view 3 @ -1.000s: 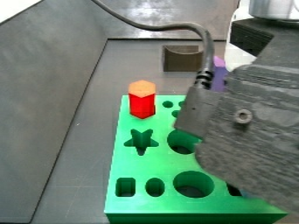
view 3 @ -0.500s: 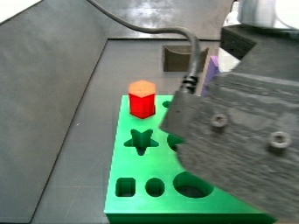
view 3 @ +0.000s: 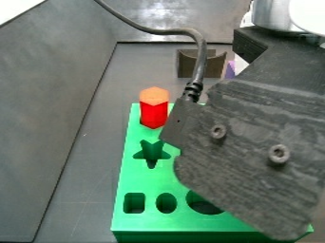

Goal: Pick up the rectangle object. Move up. Move to above the board. Insert the rectangle object.
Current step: Insert the rectangle object.

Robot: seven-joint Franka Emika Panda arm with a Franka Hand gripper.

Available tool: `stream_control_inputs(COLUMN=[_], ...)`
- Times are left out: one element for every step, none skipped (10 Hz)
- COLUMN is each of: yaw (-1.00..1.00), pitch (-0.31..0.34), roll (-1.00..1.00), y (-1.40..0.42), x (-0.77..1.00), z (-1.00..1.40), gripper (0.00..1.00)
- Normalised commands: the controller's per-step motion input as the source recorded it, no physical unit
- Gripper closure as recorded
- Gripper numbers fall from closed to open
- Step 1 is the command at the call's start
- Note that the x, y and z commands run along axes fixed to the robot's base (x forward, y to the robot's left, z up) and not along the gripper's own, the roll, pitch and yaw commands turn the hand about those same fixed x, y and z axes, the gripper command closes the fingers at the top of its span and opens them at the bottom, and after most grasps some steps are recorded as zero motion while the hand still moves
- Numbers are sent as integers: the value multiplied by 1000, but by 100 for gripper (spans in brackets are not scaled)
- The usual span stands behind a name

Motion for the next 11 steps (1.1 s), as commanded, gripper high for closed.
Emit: stream_control_inputs(yaw=[-40,0,0,0,0,0,0,0,0,0,0], pitch=[126,86,91,0,0,0,50,50,0,0,0], roll=[460,427,281,6,36,130,286,330,294,281,0], y=[-329,-389,-169,0,0,0,-60,-174,-223,-237,0], x=[31,154,157,0,0,0,0,0,120,129,0], z=[-300,-431,-260,0,-43,-246,-446,-631,-757,-789,0], gripper=[100,100,100,100,100,100,100,100,100,100,100])
